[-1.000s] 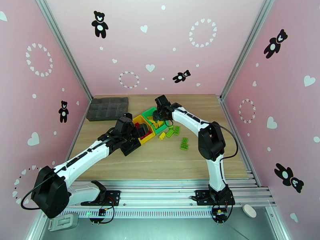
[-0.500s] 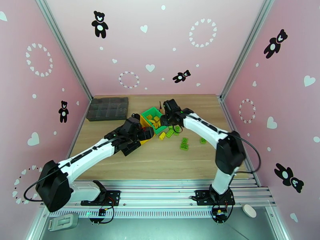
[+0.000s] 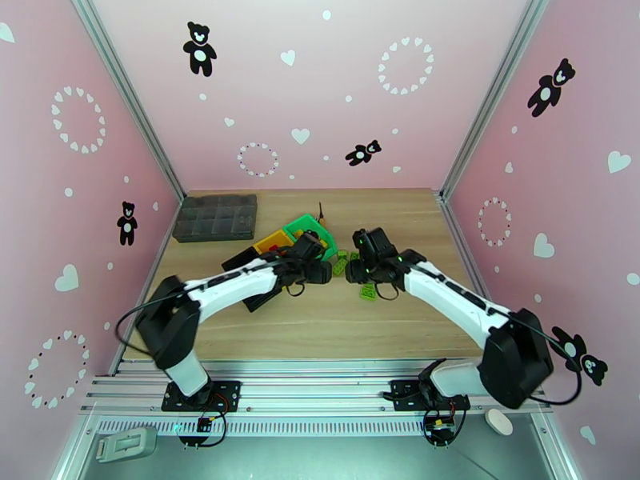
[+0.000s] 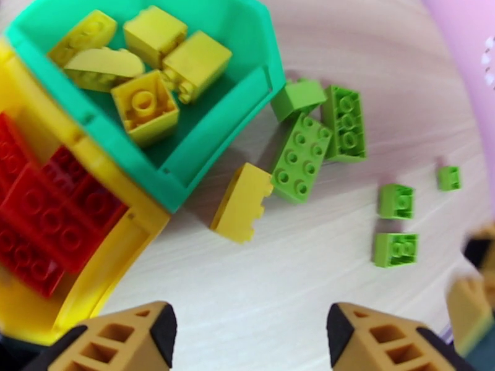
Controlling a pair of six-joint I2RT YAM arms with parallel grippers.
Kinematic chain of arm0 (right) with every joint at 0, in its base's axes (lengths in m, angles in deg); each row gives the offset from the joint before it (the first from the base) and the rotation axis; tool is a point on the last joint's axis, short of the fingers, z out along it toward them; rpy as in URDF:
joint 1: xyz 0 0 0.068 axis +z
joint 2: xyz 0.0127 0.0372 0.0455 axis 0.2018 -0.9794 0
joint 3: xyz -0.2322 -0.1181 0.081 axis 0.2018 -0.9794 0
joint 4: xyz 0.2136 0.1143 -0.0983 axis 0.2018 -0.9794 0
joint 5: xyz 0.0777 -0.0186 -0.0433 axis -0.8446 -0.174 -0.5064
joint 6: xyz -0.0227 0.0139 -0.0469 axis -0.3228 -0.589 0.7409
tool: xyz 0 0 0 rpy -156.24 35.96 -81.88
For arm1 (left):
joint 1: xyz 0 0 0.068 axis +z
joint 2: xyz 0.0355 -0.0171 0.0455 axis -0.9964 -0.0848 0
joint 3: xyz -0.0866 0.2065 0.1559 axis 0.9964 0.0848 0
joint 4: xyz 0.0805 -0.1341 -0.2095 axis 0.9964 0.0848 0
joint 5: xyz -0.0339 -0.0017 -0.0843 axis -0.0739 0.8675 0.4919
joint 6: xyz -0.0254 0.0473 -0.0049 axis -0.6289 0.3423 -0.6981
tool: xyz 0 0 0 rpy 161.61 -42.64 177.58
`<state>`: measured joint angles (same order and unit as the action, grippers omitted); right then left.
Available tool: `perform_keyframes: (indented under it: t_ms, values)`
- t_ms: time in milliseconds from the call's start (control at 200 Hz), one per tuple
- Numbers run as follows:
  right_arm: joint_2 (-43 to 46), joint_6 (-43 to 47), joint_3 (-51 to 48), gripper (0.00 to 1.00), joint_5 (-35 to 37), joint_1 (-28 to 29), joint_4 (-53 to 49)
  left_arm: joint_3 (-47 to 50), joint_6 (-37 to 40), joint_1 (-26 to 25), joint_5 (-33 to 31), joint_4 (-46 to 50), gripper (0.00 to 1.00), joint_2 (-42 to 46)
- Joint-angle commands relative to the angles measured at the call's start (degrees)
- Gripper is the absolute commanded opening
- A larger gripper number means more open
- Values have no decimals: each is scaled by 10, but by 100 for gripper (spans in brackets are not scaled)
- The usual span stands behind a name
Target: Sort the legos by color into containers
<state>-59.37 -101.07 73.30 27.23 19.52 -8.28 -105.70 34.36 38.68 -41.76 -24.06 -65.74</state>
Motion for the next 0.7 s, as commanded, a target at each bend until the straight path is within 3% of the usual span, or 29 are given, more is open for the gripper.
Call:
perform_keyframes:
  t_ms: [0,365,696]
  values:
    - [36,-24,-40,42,-26,-1,11,-40,31,-4,-19,29,68,-39]
    - [89,-34,-84,42,-16,-1,0,-130,61,-4,-14,62,56,-150]
    - [99,-35,-84,42,-7,-1,-2,-165,65,-4,-29,76,52,-193]
